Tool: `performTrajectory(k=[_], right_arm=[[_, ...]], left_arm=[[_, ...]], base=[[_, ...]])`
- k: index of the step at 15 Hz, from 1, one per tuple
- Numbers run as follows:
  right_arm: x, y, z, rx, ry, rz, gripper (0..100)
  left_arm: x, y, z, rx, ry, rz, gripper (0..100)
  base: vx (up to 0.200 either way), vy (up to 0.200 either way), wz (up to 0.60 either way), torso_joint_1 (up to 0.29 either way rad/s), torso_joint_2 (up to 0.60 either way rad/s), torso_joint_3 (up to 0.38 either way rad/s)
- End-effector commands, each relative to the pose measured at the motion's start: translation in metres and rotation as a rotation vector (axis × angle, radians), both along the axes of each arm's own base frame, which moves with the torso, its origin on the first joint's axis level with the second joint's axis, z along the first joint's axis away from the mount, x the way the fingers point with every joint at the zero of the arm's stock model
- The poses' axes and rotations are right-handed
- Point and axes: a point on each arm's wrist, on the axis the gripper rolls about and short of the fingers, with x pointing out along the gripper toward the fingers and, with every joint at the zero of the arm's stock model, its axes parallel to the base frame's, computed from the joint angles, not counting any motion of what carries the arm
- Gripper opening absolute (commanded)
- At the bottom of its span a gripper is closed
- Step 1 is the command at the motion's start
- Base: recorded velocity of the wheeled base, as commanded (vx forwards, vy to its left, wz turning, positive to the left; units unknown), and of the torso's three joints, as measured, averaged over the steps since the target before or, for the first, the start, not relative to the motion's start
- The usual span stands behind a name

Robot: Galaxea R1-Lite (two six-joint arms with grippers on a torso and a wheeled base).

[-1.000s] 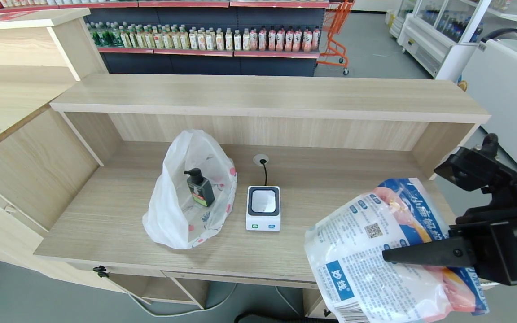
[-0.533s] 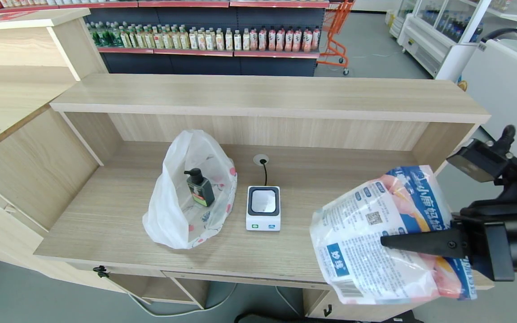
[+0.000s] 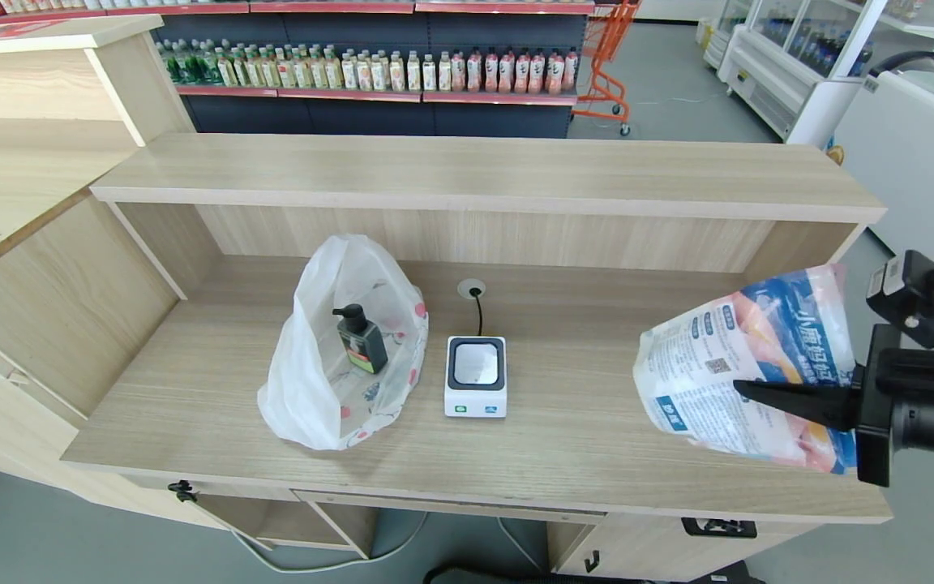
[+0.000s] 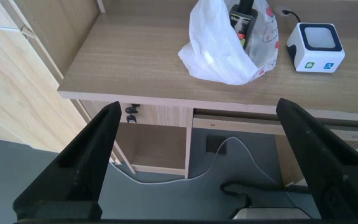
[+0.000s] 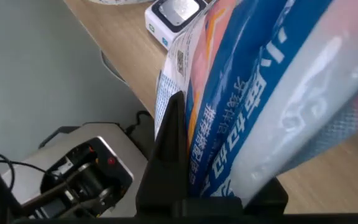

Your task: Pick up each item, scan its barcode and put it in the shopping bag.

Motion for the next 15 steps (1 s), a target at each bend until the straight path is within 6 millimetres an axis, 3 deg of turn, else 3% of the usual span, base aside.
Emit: performTrajectory(k=[1,4,15], right_arm=[[0.0061,0.0045,-0.0071,-0.05,-0.048,-0.022,0],[0.0088,0.0069,-0.0038,-0.094,-0.13,-0.024,0],[0.0053,0.0046,-0.0056,-0.097,-0.128,-0.043,0]], left_arm=[[0.0,0.0,0.0,0.0,0.0,0.0,100],[0.0,0.0,0.0,0.0,0.0,0.0,100],[0.0,0.0,0.0,0.001,0.0,0.0,100]], base=[[0.0,0.0,0.0,0.0,0.0,0.0],[0.0,0.0,0.0,0.0,0.0,0.0],[0.0,0.0,0.0,0.0,0.0,0.0]])
